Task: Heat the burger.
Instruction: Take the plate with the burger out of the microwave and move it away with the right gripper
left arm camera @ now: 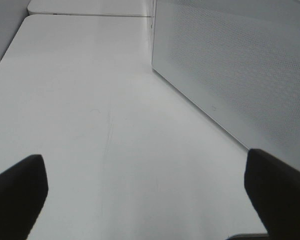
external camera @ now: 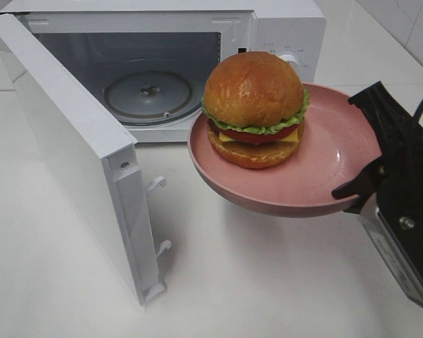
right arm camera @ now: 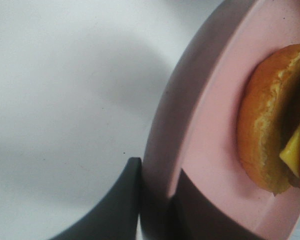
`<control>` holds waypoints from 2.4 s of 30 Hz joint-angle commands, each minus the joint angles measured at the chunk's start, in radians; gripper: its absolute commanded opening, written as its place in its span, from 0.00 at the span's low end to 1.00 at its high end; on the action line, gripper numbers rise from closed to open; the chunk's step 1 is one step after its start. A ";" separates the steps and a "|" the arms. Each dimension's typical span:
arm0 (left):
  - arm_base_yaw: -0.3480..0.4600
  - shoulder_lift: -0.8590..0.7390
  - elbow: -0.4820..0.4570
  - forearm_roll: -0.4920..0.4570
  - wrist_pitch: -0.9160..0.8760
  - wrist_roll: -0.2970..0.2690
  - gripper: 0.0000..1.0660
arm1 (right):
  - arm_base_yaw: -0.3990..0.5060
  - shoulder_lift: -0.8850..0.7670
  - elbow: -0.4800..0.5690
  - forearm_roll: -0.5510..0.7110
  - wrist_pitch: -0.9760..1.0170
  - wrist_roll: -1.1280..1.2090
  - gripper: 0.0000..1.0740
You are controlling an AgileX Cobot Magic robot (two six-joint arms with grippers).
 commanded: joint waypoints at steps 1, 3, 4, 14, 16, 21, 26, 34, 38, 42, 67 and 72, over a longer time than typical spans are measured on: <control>0.000 -0.015 0.004 0.001 -0.013 -0.007 0.94 | -0.004 -0.058 0.015 -0.002 -0.032 0.030 0.01; 0.000 -0.015 0.004 0.001 -0.013 -0.007 0.94 | -0.004 -0.083 0.030 -0.002 -0.014 0.029 0.01; 0.000 -0.015 0.004 0.001 -0.013 -0.007 0.94 | -0.004 -0.107 0.044 -0.002 -0.002 0.037 0.01; 0.000 -0.015 0.004 0.001 -0.013 -0.007 0.94 | -0.004 -0.244 0.105 -0.006 0.085 0.090 0.01; 0.000 -0.015 0.004 0.001 -0.013 -0.007 0.94 | -0.004 -0.257 0.108 -0.009 0.096 0.093 0.01; 0.000 -0.015 0.004 0.001 -0.013 -0.007 0.94 | -0.004 -0.307 0.118 -0.024 0.149 0.110 0.01; 0.000 -0.015 0.004 0.001 -0.013 -0.007 0.94 | -0.004 -0.346 0.118 -0.057 0.198 0.156 0.01; 0.000 -0.015 0.004 0.001 -0.013 -0.007 0.94 | -0.004 -0.396 0.118 -0.134 0.265 0.320 0.01; 0.000 -0.015 0.004 0.001 -0.013 -0.007 0.94 | -0.004 -0.396 0.118 -0.184 0.274 0.424 0.01; 0.000 -0.015 0.004 0.001 -0.013 -0.007 0.94 | -0.004 -0.396 0.118 -0.262 0.307 0.545 0.00; 0.000 -0.015 0.004 0.001 -0.013 -0.007 0.94 | -0.004 -0.376 0.118 -0.513 0.545 1.082 0.00; 0.000 -0.015 0.004 0.001 -0.013 -0.007 0.94 | -0.004 -0.302 0.118 -0.544 0.603 1.215 0.00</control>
